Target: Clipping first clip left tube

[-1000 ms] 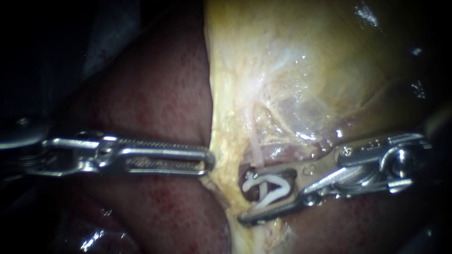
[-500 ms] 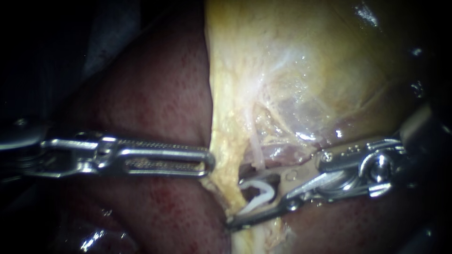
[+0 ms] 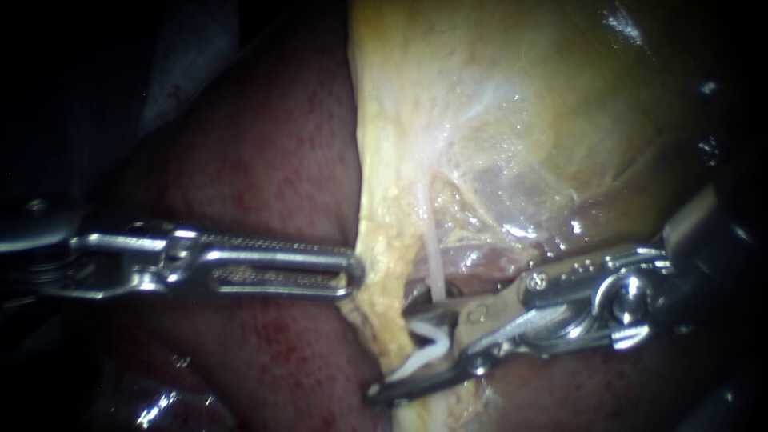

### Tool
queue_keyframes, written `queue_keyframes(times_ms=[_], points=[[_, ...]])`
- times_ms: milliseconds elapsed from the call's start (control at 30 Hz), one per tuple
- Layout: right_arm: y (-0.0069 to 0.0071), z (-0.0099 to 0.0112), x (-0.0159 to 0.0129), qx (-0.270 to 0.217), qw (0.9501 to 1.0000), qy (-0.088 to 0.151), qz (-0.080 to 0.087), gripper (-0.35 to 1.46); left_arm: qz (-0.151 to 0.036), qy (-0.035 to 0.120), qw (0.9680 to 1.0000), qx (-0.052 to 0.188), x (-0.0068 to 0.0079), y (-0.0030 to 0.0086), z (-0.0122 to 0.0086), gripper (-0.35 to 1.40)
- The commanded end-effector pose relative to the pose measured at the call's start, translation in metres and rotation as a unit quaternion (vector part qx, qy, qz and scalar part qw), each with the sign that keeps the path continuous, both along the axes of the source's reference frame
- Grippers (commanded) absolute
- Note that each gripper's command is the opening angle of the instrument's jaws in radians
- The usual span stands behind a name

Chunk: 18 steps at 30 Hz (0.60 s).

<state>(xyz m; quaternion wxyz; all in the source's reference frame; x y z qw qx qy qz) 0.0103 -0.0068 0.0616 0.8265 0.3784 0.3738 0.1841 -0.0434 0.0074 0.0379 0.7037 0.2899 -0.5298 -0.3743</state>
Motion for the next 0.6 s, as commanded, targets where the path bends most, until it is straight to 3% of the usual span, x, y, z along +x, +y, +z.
queue_keyframes(times_ms=[33, 600], points=[[0.0000, 0.0000, 0.0001, 0.000, 1.0000, 0.000, 0.000, 0.53, 0.000, 0.000, 1.0000, 0.000, 0.0000, 0.0000, 0.0000, -0.35], [-0.0006, 0.0007, 0.0014, 0.001, 1.0000, 0.000, -0.005, 0.47, 0.000, 0.000, 1.0000, 0.000, -0.0001, 0.0000, 0.0000, -0.35]])
